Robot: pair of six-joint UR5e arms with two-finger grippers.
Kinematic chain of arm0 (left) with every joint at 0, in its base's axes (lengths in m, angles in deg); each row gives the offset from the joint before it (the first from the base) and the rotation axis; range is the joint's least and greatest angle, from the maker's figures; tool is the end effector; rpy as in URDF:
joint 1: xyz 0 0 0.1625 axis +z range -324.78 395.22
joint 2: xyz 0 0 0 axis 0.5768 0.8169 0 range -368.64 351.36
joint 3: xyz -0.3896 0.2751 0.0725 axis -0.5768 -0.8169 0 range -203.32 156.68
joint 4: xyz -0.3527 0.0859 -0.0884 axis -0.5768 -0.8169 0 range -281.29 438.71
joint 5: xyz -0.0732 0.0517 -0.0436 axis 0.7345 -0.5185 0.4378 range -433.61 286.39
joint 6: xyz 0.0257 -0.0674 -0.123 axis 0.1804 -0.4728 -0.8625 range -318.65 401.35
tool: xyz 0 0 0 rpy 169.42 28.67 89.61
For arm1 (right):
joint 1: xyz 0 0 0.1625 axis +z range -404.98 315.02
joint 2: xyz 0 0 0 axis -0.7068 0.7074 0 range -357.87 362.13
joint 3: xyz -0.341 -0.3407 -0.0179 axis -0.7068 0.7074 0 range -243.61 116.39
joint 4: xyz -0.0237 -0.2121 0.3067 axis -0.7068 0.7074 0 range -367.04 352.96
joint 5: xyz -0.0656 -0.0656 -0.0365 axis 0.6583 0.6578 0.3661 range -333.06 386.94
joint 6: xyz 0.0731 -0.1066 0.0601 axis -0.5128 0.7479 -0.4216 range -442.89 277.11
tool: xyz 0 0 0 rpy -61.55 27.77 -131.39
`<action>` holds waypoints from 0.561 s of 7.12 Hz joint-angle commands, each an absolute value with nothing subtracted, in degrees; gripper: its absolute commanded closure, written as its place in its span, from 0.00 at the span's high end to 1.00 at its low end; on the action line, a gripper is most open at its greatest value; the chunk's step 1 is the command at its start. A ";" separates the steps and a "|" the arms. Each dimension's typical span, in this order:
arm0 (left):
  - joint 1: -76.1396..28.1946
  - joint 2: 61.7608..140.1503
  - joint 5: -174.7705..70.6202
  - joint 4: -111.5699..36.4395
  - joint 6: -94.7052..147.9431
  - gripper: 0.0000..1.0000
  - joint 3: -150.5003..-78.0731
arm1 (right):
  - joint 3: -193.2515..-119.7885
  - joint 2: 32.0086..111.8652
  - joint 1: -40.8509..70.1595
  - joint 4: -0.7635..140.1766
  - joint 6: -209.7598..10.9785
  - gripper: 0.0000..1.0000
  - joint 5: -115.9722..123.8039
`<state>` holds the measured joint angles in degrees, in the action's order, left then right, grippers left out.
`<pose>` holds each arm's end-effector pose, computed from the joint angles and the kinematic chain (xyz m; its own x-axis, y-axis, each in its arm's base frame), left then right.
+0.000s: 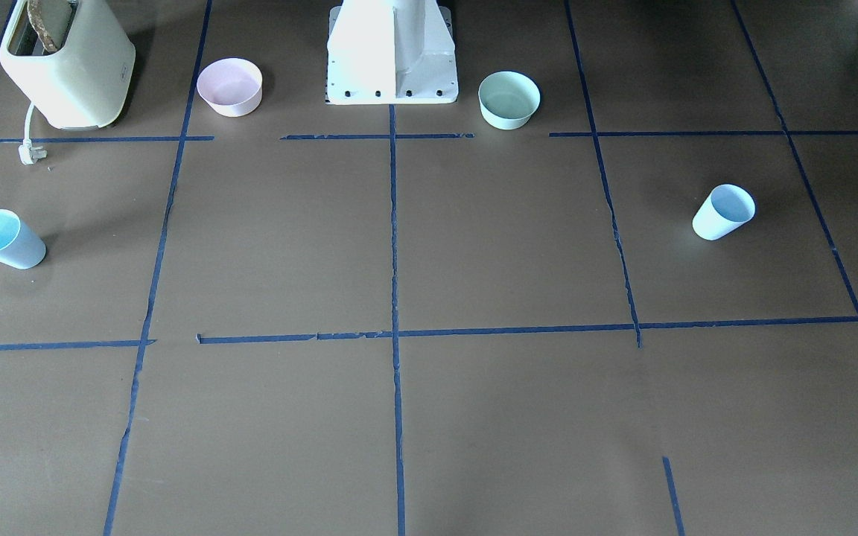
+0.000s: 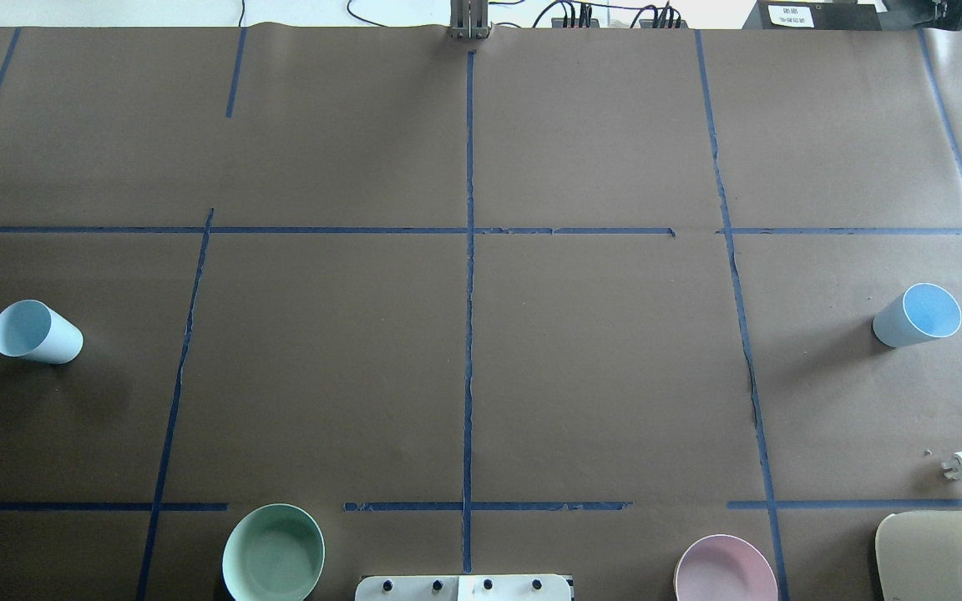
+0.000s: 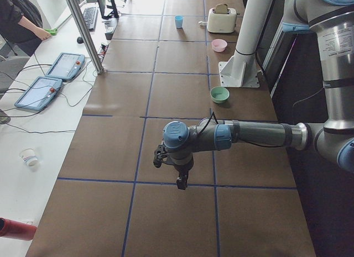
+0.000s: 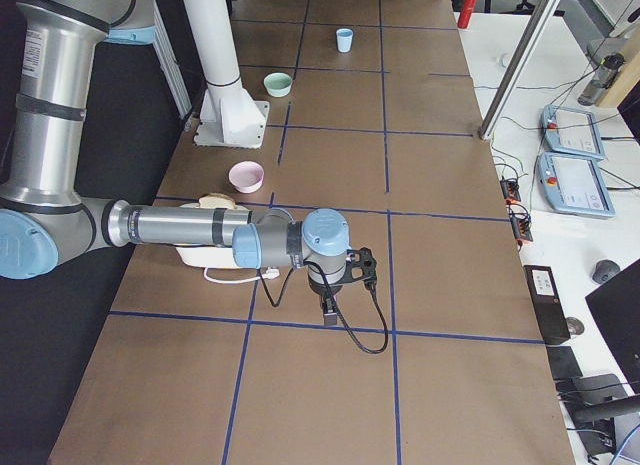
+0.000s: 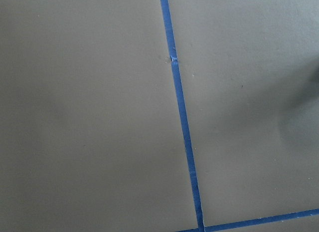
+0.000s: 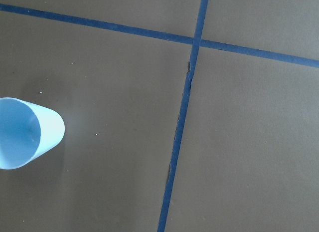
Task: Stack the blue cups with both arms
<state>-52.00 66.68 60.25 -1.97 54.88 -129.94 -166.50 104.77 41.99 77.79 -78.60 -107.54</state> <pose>-0.0193 -0.3136 0.7320 0.6932 0.1794 -0.6981 -0.2162 0.9757 0.0360 0.0147 -0.3536 0.7235 0.7031 -0.1779 0.6885 0.1056 0.9836 0.1463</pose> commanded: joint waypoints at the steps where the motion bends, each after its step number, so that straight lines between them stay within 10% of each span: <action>1: -51.96 66.77 60.16 -2.14 54.80 1.00 -129.84 | -166.44 104.52 42.03 77.77 -79.19 1.00 -107.53; 4: -51.88 68.69 60.34 -3.98 54.36 1.00 -130.28 | -168.29 104.00 41.95 77.60 -79.29 1.00 -107.71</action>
<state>-51.91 67.64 60.22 -2.82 54.47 -130.08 -167.49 104.33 42.02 77.62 -79.18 -107.59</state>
